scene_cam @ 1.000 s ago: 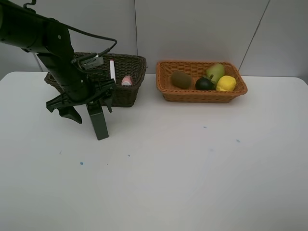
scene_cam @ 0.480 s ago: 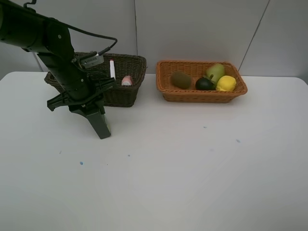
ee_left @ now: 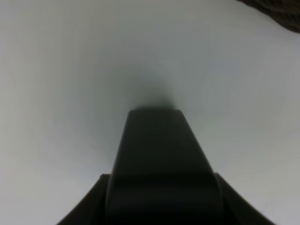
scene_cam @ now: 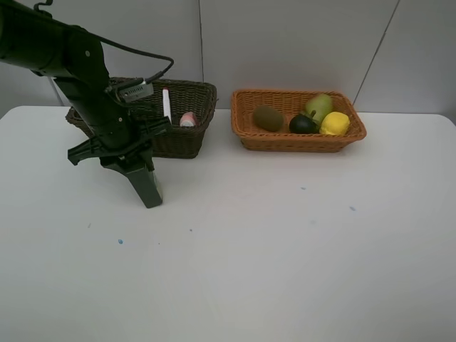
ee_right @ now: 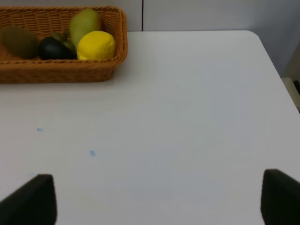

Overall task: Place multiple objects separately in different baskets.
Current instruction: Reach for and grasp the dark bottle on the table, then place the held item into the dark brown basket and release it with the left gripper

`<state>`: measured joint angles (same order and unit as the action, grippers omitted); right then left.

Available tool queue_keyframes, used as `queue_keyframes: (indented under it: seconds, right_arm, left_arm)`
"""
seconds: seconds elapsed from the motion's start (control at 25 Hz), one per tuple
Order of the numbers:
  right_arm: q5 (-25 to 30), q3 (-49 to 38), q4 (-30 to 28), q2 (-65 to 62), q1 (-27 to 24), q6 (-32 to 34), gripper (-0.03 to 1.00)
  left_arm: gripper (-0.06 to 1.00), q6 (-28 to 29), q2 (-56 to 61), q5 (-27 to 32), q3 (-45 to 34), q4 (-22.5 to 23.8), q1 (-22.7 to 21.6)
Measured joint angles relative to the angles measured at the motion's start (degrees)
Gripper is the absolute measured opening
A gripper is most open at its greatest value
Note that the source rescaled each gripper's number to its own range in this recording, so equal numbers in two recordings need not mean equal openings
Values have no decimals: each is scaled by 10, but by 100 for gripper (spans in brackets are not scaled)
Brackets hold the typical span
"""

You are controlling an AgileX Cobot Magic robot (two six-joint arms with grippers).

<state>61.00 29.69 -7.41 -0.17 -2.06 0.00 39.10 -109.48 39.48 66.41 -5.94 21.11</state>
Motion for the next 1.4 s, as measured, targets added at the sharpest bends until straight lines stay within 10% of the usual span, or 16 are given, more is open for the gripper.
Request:
queue_keyframes:
  seconds: [0.56, 0.92, 1.4]
  right_arm:
    - [0, 0, 0, 0, 0, 0, 94]
    - [0, 0, 0, 0, 0, 0, 94]
    - [0, 0, 0, 0, 0, 0, 94]
  left_arm:
    - [49, -23, 121, 108, 3, 3, 0]
    - [49, -75, 157, 221, 138, 53, 0]
    - [49, -118, 120, 138, 247, 146, 0]
